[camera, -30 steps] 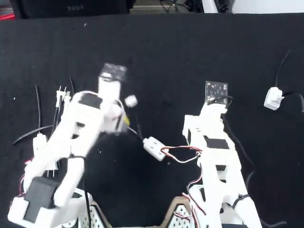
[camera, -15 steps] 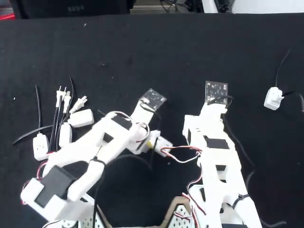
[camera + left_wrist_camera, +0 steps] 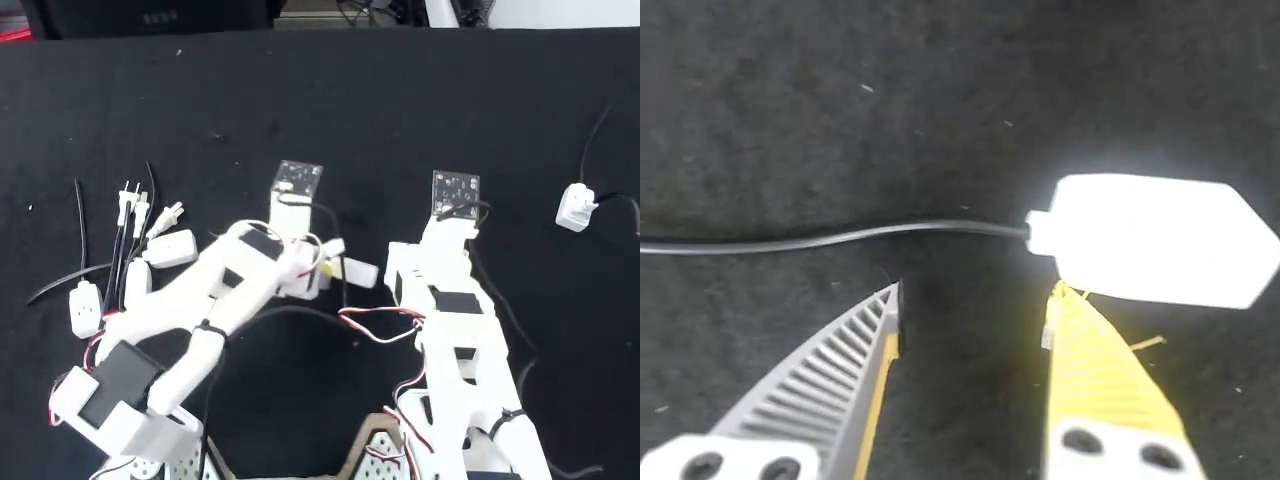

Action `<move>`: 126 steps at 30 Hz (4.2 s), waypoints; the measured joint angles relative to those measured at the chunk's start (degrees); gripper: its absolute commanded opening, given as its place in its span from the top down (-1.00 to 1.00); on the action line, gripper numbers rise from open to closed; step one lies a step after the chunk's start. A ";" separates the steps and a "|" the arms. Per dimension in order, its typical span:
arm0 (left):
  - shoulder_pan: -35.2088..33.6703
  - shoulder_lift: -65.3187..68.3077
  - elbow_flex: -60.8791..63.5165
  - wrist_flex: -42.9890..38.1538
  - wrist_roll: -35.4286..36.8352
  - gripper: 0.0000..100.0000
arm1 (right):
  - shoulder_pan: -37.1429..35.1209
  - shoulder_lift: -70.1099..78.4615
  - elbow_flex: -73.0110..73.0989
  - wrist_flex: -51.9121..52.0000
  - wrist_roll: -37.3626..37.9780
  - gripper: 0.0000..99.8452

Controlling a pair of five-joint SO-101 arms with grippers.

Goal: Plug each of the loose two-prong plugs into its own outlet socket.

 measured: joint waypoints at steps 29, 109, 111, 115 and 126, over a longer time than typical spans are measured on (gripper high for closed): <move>-25.67 6.24 -6.24 4.75 -6.42 0.53 | 0.00 0.00 0.00 0.00 0.00 0.72; -78.24 -14.77 10.11 15.74 -66.99 0.53 | -0.97 0.00 0.00 0.00 -0.18 0.72; -76.57 -14.77 14.07 12.75 -66.81 0.53 | -0.97 0.00 0.00 0.00 -0.18 0.72; -73.05 -14.95 17.67 10.11 -63.82 0.53 | -0.97 0.00 0.00 0.00 -0.18 0.72; -69.10 -15.03 18.46 6.86 -53.01 0.53 | -0.97 0.00 0.00 0.00 -0.18 0.72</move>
